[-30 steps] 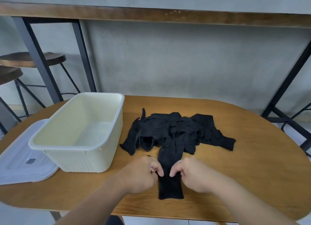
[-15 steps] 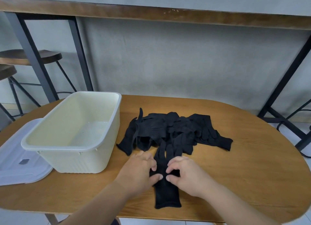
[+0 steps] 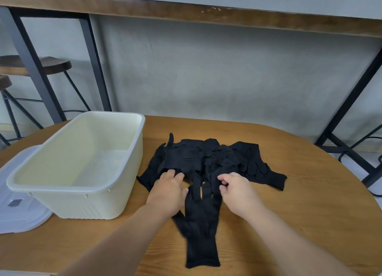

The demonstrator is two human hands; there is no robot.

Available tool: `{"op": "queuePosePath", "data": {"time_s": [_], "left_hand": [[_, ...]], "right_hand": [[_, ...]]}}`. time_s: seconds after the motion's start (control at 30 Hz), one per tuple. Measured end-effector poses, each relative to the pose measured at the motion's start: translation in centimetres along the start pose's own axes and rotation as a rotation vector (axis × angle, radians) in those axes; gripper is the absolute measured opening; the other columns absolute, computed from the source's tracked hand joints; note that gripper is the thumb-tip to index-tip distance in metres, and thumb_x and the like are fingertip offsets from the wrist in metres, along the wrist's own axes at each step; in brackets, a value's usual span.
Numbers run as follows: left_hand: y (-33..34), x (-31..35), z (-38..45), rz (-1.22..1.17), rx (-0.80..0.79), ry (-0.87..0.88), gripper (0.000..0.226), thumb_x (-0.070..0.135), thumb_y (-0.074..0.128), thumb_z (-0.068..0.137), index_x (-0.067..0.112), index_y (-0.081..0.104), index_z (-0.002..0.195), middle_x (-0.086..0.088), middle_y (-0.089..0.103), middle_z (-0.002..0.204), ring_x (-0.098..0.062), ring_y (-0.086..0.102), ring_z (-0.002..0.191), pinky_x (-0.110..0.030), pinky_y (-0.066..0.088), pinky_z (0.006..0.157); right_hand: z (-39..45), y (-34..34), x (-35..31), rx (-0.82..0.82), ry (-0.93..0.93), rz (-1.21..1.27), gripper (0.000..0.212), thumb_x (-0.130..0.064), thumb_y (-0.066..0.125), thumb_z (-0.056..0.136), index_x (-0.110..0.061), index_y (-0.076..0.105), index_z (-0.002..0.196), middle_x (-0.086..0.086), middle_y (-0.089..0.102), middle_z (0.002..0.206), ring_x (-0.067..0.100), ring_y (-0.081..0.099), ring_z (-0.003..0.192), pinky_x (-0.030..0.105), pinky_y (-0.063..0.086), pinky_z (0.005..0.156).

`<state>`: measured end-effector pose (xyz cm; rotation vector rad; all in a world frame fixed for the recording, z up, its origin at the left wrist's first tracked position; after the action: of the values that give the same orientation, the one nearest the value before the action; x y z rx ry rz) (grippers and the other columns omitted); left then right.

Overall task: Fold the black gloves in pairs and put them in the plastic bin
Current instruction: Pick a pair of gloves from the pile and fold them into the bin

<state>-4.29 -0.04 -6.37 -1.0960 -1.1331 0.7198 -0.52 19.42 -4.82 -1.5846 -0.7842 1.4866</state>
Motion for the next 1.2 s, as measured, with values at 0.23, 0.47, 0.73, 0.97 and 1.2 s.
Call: {"op": "queuePosePath", "data": {"time_s": [0.23,0.47,0.73,0.97,1.2], "left_hand": [[0.1,-0.5,2.3,0.000,-0.032,-0.014,0.048,0.037,0.047,0.098,0.018,0.039,0.141,-0.003,0.038,0.137,-0.021,0.036,0.126,-0.034,0.038,0.104],[-1.2,-0.1,0.3,-0.091,0.180,0.022,0.030,0.025,0.056,0.094,0.020,0.060,0.123,0.006,0.042,0.127,-0.014,0.043,0.116,-0.026,0.042,0.099],[0.5,1.3,-2.7,0.036,-0.037,0.262,0.053,0.048,0.041,0.098,0.025,0.040,0.145,0.010,0.031,0.150,-0.009,0.024,0.139,-0.027,0.017,0.117],[-0.1,1.5,-1.9,0.177,0.070,0.255,0.062,0.059,0.036,0.095,0.021,0.039,0.144,0.003,0.031,0.149,-0.016,0.022,0.140,-0.034,0.015,0.119],[0.3,2.3,-2.2,0.166,-0.013,0.293,0.060,0.059,0.033,0.097,0.022,0.039,0.145,0.006,0.033,0.145,-0.013,0.023,0.138,-0.035,0.007,0.120]], "right_hand": [[1.9,0.8,0.5,-0.051,0.032,0.004,0.043,-0.022,0.050,0.100,-0.020,0.048,0.142,-0.001,0.049,0.138,0.018,0.054,0.120,0.031,0.048,0.100],[-0.1,0.1,-1.5,0.078,-0.152,-0.037,0.036,-0.028,0.056,0.096,-0.026,0.058,0.131,-0.012,0.050,0.120,0.007,0.054,0.105,0.021,0.048,0.088],[-2.0,3.0,-2.3,-0.043,-0.260,-0.160,0.046,-0.040,0.045,0.100,-0.026,0.045,0.144,-0.016,0.040,0.123,0.007,0.045,0.114,0.024,0.047,0.092],[-0.8,1.7,-2.3,0.032,-0.203,-0.162,0.035,-0.038,0.045,0.100,-0.027,0.057,0.131,-0.011,0.050,0.120,0.009,0.051,0.109,0.026,0.049,0.088],[2.1,0.0,-0.7,0.176,0.087,-0.183,0.055,-0.057,0.063,0.084,-0.020,0.046,0.121,-0.003,0.044,0.119,0.017,0.058,0.093,0.027,0.047,0.065]]}}
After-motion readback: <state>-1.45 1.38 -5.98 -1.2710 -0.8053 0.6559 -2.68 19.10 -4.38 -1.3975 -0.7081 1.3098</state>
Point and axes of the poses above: each hand's wrist, its own z-axis towards the middle knuckle, its own y-axis out of the palm, x = y × z, the point moved 4 cm from there along z, towards the middle knuckle
